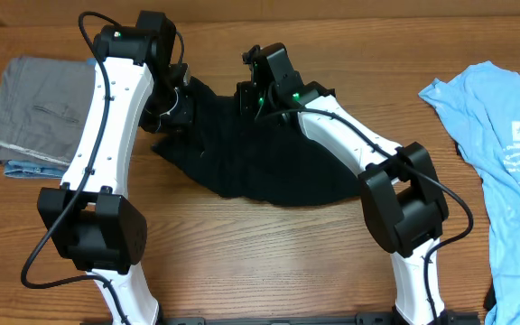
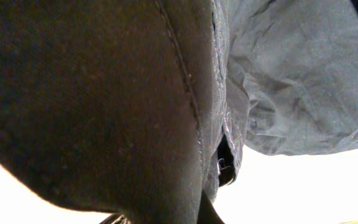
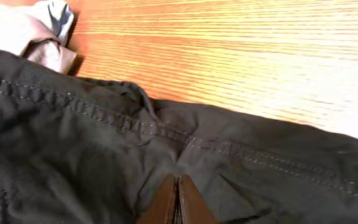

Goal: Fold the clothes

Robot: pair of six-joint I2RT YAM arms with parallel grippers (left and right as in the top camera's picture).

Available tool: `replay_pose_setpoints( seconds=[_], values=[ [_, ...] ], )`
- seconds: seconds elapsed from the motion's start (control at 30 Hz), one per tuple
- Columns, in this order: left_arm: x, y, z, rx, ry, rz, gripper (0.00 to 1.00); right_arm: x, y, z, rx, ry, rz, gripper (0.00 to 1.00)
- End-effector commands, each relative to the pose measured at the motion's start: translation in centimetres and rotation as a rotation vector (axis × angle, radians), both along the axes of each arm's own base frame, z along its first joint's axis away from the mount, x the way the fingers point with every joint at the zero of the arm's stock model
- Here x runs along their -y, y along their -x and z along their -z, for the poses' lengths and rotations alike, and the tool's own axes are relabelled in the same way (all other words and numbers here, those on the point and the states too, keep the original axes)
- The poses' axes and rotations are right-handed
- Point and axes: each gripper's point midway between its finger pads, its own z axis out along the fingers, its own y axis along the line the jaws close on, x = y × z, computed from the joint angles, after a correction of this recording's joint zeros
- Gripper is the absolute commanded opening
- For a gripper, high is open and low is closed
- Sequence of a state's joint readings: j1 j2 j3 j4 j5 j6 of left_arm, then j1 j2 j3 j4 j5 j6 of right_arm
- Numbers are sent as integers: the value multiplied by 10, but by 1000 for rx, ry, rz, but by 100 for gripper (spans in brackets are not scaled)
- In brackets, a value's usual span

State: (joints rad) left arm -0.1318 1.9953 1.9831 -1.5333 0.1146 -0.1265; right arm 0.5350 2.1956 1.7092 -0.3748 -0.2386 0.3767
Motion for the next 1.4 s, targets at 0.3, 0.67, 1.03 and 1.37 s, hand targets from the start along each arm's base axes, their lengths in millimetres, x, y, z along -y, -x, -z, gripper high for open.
replay_pose_setpoints(
  seconds=[0.3, 0.67, 1.03, 1.37],
  values=[
    [6, -3, -27, 91, 9, 31, 4, -56, 31, 70, -21, 65, -97, 4],
    [0, -23, -82, 289, -104, 83, 4, 100, 6, -59, -141, 202, 124, 4],
    [19, -21, -77, 297, -221, 210, 4, 177, 56, 18, -423, 361, 121, 4],
    [52, -24, -36, 210, -272, 329, 4, 184, 64, 39, -453, 370, 126, 4]
  ],
)
